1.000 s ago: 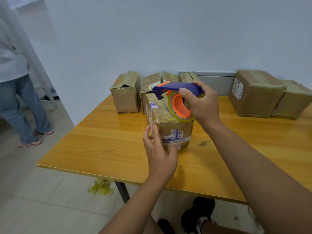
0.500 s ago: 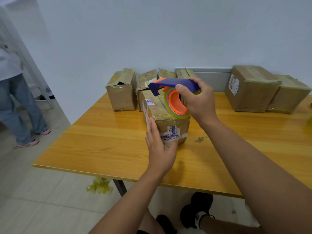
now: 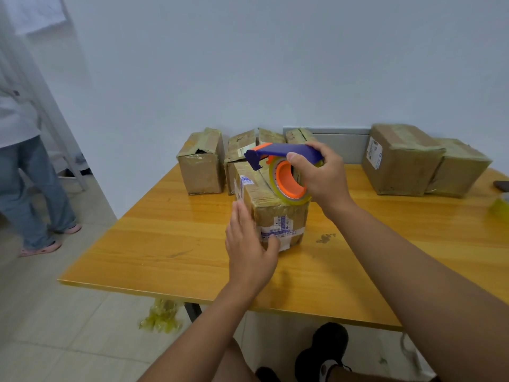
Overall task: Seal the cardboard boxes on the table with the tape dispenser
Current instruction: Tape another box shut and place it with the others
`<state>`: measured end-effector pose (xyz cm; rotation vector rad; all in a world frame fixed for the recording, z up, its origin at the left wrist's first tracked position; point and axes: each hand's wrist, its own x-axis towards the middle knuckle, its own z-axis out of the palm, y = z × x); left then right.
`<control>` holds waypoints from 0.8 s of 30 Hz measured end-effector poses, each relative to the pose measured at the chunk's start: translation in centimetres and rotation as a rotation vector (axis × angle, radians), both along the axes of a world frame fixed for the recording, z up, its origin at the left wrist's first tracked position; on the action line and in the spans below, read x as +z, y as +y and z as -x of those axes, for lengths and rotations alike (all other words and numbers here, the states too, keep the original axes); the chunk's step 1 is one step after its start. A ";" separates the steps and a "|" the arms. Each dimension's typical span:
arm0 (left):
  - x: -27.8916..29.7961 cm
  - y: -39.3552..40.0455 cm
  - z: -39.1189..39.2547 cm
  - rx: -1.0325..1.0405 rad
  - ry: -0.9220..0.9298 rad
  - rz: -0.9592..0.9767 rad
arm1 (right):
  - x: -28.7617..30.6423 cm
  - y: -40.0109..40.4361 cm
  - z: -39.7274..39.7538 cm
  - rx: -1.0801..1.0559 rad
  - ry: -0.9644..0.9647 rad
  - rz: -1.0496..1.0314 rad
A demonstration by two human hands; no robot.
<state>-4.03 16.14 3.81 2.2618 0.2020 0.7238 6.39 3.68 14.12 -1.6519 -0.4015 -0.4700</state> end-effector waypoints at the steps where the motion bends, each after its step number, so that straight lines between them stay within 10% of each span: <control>1: 0.5 0.0 -0.2 0.033 -0.082 -0.089 | 0.4 -0.5 0.0 0.001 0.012 -0.025; 4: 2.3 -0.2 -2.3 0.055 -0.247 -0.453 | 2.1 -2.6 0.1 -0.051 0.042 -0.168; 10: 4.3 -2.2 -6.2 0.121 0.118 -0.923 | 2.6 -5.4 0.9 -0.124 0.021 -0.174; 24: 7.5 0.8 -0.8 -0.049 0.278 -0.966 | 2.6 -8.9 0.0 -0.176 0.034 -0.355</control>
